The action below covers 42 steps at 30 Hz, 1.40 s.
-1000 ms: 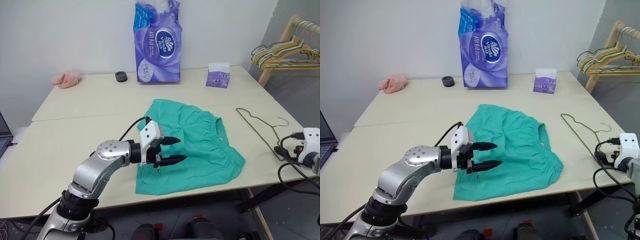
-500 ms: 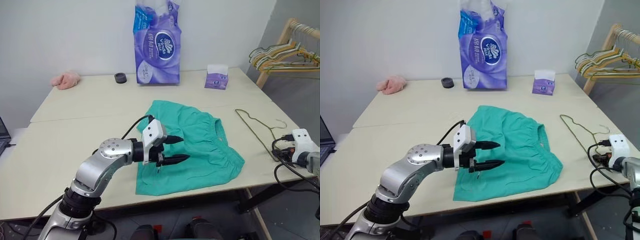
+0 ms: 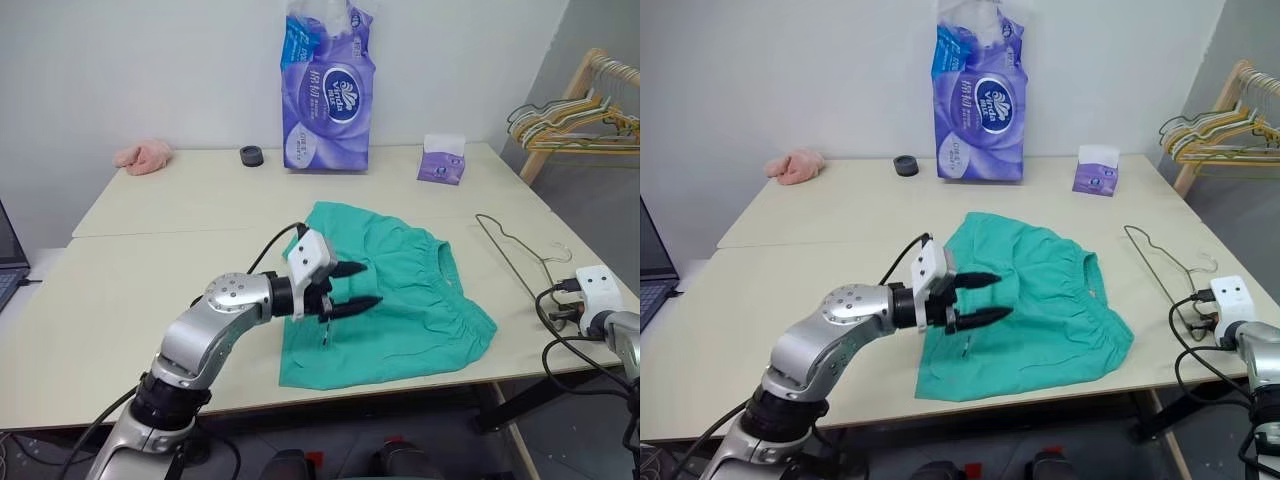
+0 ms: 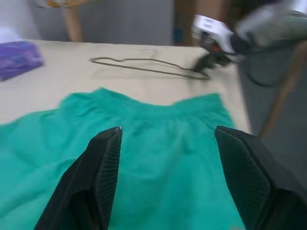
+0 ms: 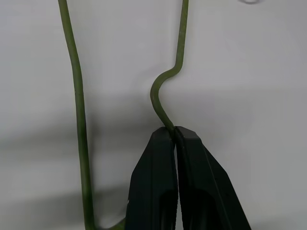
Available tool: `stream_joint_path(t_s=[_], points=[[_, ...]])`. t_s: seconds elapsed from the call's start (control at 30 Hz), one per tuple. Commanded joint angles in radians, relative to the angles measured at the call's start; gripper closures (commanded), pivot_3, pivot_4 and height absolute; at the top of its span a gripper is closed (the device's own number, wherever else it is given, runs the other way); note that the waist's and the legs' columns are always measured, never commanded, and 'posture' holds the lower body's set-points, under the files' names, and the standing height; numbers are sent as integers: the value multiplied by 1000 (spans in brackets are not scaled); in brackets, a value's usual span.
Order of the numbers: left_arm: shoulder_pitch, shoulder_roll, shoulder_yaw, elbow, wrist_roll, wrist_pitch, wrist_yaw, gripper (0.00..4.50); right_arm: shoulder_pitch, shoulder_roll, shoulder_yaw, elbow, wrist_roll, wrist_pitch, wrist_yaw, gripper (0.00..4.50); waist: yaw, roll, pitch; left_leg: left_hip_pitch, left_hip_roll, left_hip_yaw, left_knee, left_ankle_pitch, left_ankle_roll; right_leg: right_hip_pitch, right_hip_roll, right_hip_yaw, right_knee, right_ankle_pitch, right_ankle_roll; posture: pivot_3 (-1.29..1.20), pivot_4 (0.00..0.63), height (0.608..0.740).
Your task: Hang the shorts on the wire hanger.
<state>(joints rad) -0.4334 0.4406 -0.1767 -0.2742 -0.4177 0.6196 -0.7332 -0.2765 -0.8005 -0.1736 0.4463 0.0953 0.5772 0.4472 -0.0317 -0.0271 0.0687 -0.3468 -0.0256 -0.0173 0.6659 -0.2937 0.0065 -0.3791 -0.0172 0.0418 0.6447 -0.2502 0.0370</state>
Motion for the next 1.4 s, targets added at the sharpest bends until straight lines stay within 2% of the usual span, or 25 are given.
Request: stream_joint_path(t_s=[0.03, 0.07, 0.17, 0.33, 0.5, 0.7, 1.03, 1.17, 1.27, 1.4], points=[[-50, -7, 82, 55, 17, -26, 55, 189, 11, -38, -13, -146, -23, -24, 1, 4500, -5, 6, 2, 0, 0, 1, -1, 0, 0, -1, 0, 1, 0, 0, 0, -77, 44, 740], [-63, -4, 100, 85, 26, -37, 66, 28, 22, -47, 8, -220, -38, -44, 16, 4500, -10, 8, 2, -1, 0, 2, -2, 0, 0, -2, 1, 2, 1, 0, 0, -79, 43, 740], [-120, 4, 161, 188, 45, -74, 96, 28, 40, -59, 88, -432, -89, -92, 49, 4500, -28, 12, 3, -5, 1, 3, -3, 0, 0, -10, 2, 4, 2, 0, 0, -86, 40, 740], [-177, 47, 208, 255, -35, -58, -34, 28, 25, -59, 220, -585, -225, -241, 49, 4500, -30, 11, 3, -7, 3, 2, -3, 0, -1, -11, 4, 3, 2, 0, 0, -83, 38, 740], [-186, 153, 199, 315, -70, -9, -198, 28, -13, -79, 336, -601, -385, -501, 40, 4500, -26, 11, 4, -9, 1, 3, -2, 0, -1, -11, 1, 2, 1, 0, 0, -77, 39, 740], [-151, 241, 137, 375, -32, 18, -324, 28, -64, -64, 367, -568, -484, -741, 0, 4500, -21, 9, 5, -10, 1, 1, -2, 0, -1, -12, 1, 1, 1, 0, -1, -69, 39, 740], [-79, 252, 76, 367, -15, 42, -402, 28, -104, -18, 357, -544, -540, -926, -31, 4500, -23, 8, 5, -10, 1, 1, -2, 0, -1, -12, 0, 1, 1, 2, -6, -77, 40, 740], [-63, 246, 64, 328, -60, 86, -445, 28, -110, -5, 349, -536, -539, -955, -26, 4500, -24, 8, 5, -10, 1, 1, -1, 0, -1, -12, 0, 1, 2, 2, -6, -82, 41, 740], [-61, 246, 61, 309, -66, 106, -453, 610, -119, 0, 344, -530, -537, -959, -16, 4500, -25, 8, 5, -10, 1, 1, -1, 0, -1, -12, 0, 1, 2, 2, -6, -82, 41, 740], [-70, 249, 61, 276, -77, 135, -457, 1832, -126, 3, 339, -532, -530, -957, -10, 4500, -25, 8, 5, -9, 1, 1, -1, 0, -1, -12, 0, 1, 3, 2, -6, -89, 43, 740]])
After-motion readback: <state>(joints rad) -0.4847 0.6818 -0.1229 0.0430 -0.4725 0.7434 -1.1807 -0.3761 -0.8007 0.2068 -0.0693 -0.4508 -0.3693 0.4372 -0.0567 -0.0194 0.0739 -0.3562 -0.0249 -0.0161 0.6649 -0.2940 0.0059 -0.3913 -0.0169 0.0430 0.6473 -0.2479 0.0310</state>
